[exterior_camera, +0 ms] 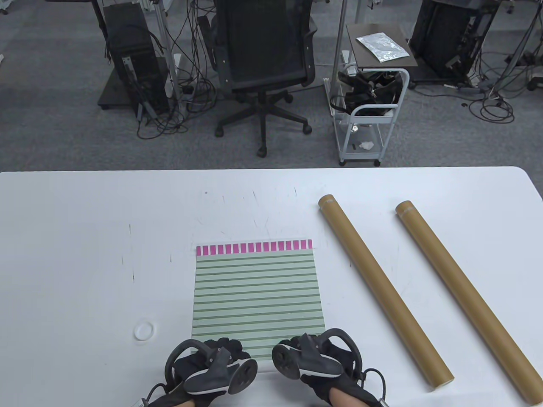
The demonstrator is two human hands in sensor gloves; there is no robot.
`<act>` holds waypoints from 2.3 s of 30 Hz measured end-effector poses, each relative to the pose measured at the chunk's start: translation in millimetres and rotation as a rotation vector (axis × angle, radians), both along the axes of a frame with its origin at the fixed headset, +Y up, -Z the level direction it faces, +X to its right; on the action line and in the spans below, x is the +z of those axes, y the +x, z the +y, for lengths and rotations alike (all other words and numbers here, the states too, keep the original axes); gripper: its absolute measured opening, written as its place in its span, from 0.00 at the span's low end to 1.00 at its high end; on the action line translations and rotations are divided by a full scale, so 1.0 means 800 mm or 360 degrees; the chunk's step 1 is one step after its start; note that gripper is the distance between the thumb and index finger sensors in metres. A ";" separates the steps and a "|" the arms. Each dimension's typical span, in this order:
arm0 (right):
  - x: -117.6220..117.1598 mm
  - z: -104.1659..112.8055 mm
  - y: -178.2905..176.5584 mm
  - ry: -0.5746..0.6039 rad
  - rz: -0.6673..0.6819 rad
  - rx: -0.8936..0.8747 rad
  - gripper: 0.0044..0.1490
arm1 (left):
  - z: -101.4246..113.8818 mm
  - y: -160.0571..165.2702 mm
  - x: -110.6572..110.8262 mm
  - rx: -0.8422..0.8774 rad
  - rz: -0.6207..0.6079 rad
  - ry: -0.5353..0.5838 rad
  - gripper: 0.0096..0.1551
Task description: Roll up mouse pads and store in mailing tubes
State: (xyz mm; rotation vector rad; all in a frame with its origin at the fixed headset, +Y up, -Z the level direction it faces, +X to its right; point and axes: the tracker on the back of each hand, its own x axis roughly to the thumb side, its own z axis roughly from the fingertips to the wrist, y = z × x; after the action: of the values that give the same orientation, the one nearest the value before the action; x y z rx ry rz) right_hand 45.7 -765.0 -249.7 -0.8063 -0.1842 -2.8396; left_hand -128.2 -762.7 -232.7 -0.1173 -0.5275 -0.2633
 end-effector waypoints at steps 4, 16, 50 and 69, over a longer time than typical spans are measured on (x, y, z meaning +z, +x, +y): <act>0.002 0.001 0.006 0.0021 -0.0016 -0.0084 0.29 | 0.000 -0.003 -0.007 0.0064 0.0085 -0.0064 0.23; 0.015 0.011 -0.006 0.0090 0.0114 0.0112 0.38 | 0.000 0.002 -0.016 -0.0030 0.0175 -0.0035 0.22; 0.003 0.009 0.005 -0.0008 -0.0019 -0.0057 0.29 | -0.002 0.000 -0.012 -0.0006 0.0095 -0.0064 0.23; -0.002 0.015 0.012 0.0000 -0.0056 -0.0169 0.27 | -0.003 0.017 0.004 -0.0198 -0.0038 0.0201 0.29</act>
State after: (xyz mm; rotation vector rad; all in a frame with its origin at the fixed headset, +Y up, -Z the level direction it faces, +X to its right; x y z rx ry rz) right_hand 55.5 -752.9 -251.7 -0.7890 -0.1508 -2.9547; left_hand -114.9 -765.2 -229.5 -0.0245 -0.5267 -0.4188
